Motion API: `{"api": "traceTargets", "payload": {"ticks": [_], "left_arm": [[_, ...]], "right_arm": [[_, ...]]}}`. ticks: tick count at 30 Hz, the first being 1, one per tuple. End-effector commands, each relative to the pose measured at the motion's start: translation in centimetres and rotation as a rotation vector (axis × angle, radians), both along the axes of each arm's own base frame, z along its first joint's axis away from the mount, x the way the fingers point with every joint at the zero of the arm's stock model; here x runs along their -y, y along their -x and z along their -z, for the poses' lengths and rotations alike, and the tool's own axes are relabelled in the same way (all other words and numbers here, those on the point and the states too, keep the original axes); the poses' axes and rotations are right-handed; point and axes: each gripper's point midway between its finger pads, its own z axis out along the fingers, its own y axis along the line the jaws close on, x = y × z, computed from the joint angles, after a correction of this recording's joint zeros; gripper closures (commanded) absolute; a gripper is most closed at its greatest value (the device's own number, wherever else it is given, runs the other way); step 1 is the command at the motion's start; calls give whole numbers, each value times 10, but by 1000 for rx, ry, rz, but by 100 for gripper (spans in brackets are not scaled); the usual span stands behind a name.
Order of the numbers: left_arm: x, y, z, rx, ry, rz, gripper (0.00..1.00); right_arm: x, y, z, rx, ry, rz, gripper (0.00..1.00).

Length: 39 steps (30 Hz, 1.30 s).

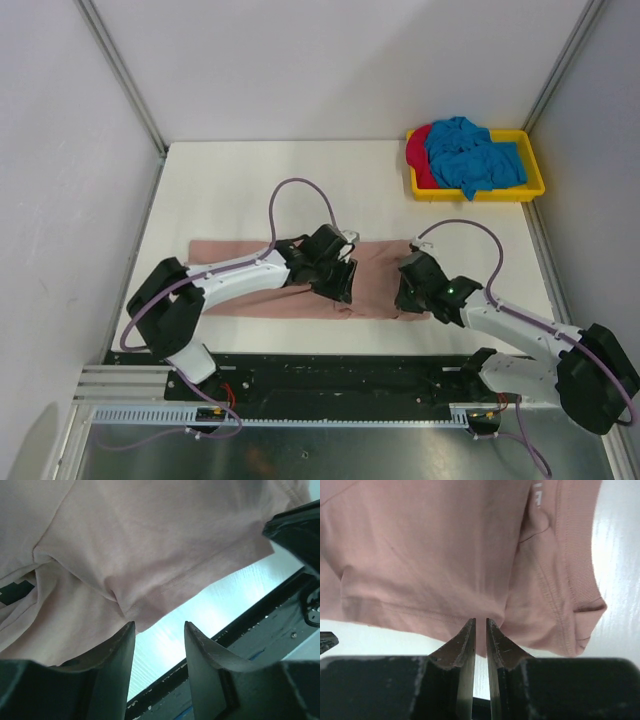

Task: Fold and stack the t-shirts
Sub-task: Fold the other side of the tshirt into a rectangle, then rotate the tshirt 60 degrees

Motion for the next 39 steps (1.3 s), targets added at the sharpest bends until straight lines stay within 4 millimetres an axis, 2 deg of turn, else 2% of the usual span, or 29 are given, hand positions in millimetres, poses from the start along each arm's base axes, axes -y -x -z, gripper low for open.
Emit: {"api": "traceTargets", "payload": {"ticks": [1,7,12,17,22,28,32,39], "left_arm": [[5,-2,-28,39,80,31,51],[-20,-24,-26,31,74,-95,51],[-41,-35,-20,15,60,-183,51],[-46,-39,-20,19,60,-201,51],[-55,-48,-27,36,72,-234,51],[-71,-59,-35,50,90,-276,51],[-79,-63,-37,55,97,-291,51],[-88,-64,-37,58,97,-308,52]], "right_arm": [[-13,3,-2,8,-38,2,82],[-1,21,21,-67,-4,26,82],[12,25,20,-85,8,66,81],[22,27,4,-77,-46,129,63],[36,38,3,-116,-62,236,50],[26,34,4,-108,-168,305,38],[21,32,11,-125,-207,346,36],[26,24,13,-97,-213,411,36]]}}
